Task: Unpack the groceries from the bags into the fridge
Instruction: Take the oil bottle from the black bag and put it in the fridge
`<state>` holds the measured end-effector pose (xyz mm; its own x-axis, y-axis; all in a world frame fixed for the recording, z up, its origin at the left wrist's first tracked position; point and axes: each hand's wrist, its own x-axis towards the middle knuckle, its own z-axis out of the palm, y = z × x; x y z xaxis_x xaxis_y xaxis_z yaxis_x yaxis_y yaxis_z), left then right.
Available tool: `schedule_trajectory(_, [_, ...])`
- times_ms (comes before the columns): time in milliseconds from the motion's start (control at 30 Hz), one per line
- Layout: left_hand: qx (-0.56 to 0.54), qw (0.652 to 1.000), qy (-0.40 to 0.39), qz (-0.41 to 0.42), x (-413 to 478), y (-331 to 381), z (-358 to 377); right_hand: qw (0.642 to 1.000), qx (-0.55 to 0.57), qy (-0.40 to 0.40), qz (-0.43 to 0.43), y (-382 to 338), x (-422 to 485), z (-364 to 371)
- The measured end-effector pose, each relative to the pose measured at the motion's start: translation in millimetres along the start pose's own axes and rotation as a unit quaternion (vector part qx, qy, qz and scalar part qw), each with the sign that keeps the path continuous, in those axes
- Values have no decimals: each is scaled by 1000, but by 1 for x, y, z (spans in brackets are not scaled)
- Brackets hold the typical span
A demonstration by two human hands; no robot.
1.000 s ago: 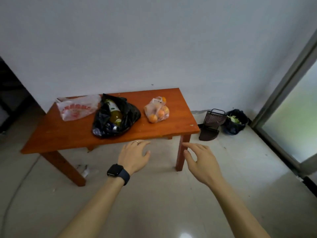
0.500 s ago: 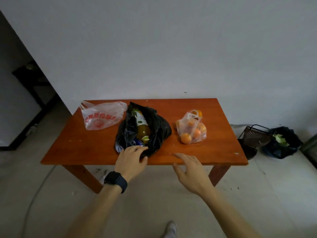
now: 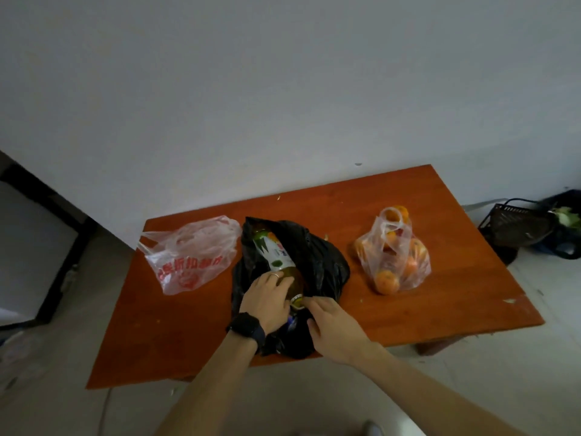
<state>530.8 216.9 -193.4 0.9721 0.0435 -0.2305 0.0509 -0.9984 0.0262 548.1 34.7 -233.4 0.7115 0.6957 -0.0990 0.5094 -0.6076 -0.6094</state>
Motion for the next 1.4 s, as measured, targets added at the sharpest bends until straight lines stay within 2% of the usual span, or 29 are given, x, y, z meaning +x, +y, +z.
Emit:
schedule_trajectory(100, [81, 993, -49, 65, 40, -18, 8, 998, -57, -10, 6, 6, 35, 17])
schedule_trajectory(233, [177, 963, -127, 161, 98, -37, 19, 991, -65, -53, 105, 23, 62, 31])
schedule_trajectory(333, [257, 910, -198, 256, 139, -45, 30, 978, -41, -76, 191, 34, 68, 40])
schedule_trajectory(433, [329, 852, -239, 328, 166, -49, 38, 966, -23, -61, 250, 40, 70, 48])
schedule_trajectory(567, [359, 818, -237, 383, 180, -56, 50, 949, 21, -49, 310, 41, 73, 59])
schedule_trajectory(767, [345, 805, -186, 445, 180, -74, 57, 934, 24, -43, 355, 41, 83, 62])
schedule_trajectory(967, [318, 809, -156, 469, 179, -82, 42, 927, -18, -44, 372, 34, 90, 61])
schedule_trajectory(1100, [256, 842, -148, 450, 178, -89, 15, 923, -33, -56, 380, 28, 94, 58])
schedule_trajectory(1267, [100, 910, -134, 379, 177, -99, -28, 919, -59, -72, 383, 24, 99, 52])
schedule_trajectory(1400, [-76, 936, -120, 323, 180, -107, -52, 920, -58, -56, 383, 24, 101, 45])
